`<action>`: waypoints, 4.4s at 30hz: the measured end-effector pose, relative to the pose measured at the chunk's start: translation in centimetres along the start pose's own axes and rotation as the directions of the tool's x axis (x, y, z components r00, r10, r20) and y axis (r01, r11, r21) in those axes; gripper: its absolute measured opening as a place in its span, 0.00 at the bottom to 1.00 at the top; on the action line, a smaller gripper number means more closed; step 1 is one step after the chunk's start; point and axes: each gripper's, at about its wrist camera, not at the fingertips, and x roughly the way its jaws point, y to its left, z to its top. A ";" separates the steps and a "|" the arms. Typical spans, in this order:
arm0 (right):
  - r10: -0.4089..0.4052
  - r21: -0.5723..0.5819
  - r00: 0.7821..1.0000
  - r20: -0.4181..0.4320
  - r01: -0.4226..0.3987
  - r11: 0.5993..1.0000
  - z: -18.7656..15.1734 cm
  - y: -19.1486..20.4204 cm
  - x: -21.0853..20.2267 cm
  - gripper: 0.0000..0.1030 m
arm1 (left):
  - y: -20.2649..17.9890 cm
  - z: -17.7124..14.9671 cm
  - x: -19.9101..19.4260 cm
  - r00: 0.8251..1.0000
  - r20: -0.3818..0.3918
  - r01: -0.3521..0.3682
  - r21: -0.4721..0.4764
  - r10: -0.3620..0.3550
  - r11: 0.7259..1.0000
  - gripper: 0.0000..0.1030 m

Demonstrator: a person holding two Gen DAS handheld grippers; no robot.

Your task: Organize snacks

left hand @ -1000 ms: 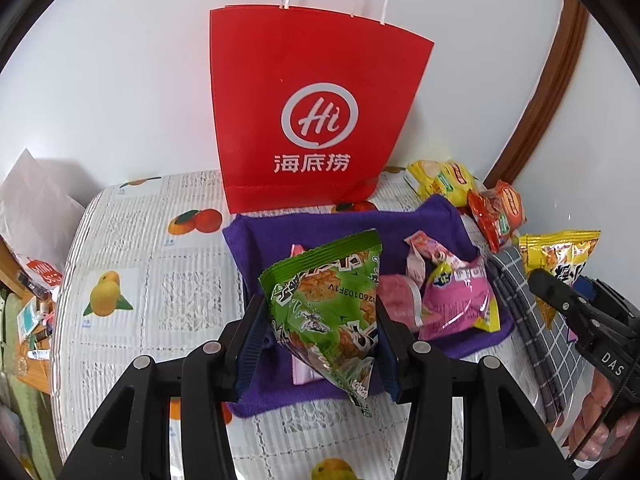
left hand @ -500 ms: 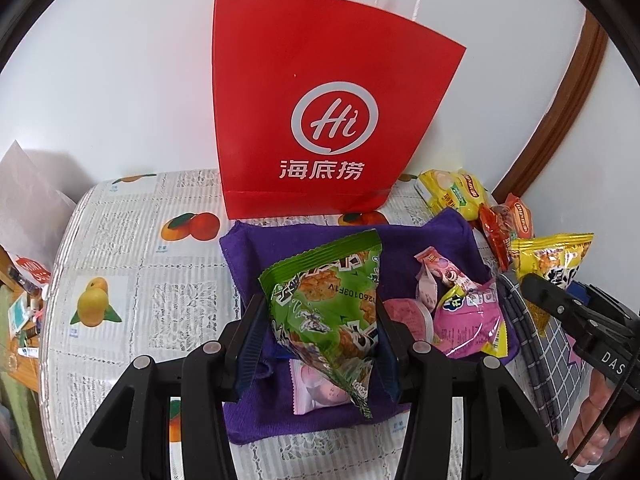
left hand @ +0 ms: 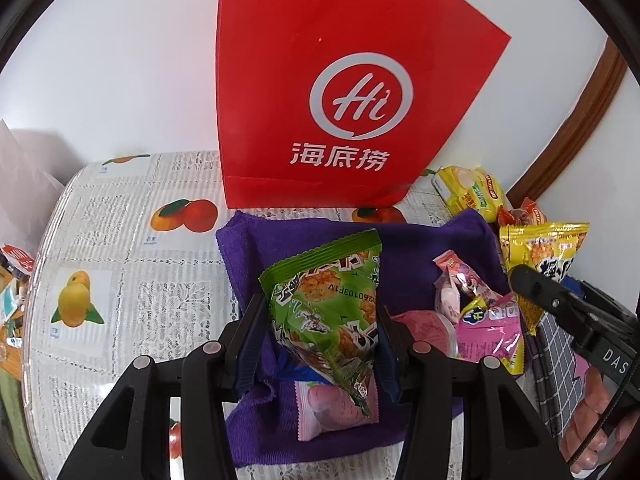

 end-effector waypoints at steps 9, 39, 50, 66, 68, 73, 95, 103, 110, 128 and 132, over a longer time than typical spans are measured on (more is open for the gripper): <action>-0.014 0.008 0.997 -0.080 0.014 1.000 0.1 -1.8 2.1 0.49 | 0.5 -0.1 3.0 0.999 -0.031 -0.011 0.000 0.011 1.000 0.45; -0.028 -0.064 0.968 -0.248 0.013 0.998 -0.8 -1.3 5.8 0.51 | 1.8 0.2 4.3 0.997 -0.067 0.035 -0.051 -0.039 0.998 0.45; -0.016 -0.078 0.977 -0.213 0.000 0.997 -0.6 -1.2 4.4 0.61 | 0.7 0.1 4.5 0.995 -0.065 0.069 -0.029 -0.070 0.997 0.46; 0.005 -0.063 0.996 -0.094 -0.011 0.998 0.3 -1.3 0.9 0.63 | -0.3 0.0 4.3 0.988 -0.058 0.142 -0.020 -0.143 0.990 0.51; 0.009 -0.064 0.997 -0.081 -0.015 0.998 0.3 -1.0 0.5 0.63 | -0.7 0.0 4.2 0.985 -0.062 0.158 -0.004 -0.158 0.987 0.53; 0.008 -0.076 0.999 -0.044 -0.011 0.997 0.3 -0.2 -0.2 0.63 | -1.1 0.1 3.3 0.989 -0.038 0.143 0.010 -0.143 0.990 0.67; -0.183 -0.019 0.979 0.088 0.186 0.982 -7.9 2.4 -11.2 0.82 | -5.4 -5.2 -7.3 0.992 0.047 0.108 0.099 -0.113 0.989 0.82; -0.249 0.027 0.960 0.128 0.248 0.968 -13.6 3.4 -16.4 0.95 | -5.3 -10.5 -13.8 0.992 0.120 0.023 0.098 -0.034 0.995 0.94; -0.256 0.067 0.959 0.120 0.249 0.966 -18.1 3.6 -19.7 0.95 | -6.2 -15.6 -17.9 0.987 0.159 -0.017 0.130 -0.004 0.991 0.94; -0.306 0.081 0.928 0.214 0.295 0.952 -26.2 5.1 -27.1 0.95 | -7.5 -23.8 -23.6 0.970 0.242 -0.030 0.126 -0.002 0.992 0.94; -0.309 0.081 0.923 0.229 0.299 0.951 -27.0 5.2 -27.8 0.95 | -7.7 -24.8 -24.0 0.969 0.245 -0.038 0.129 0.005 0.991 0.94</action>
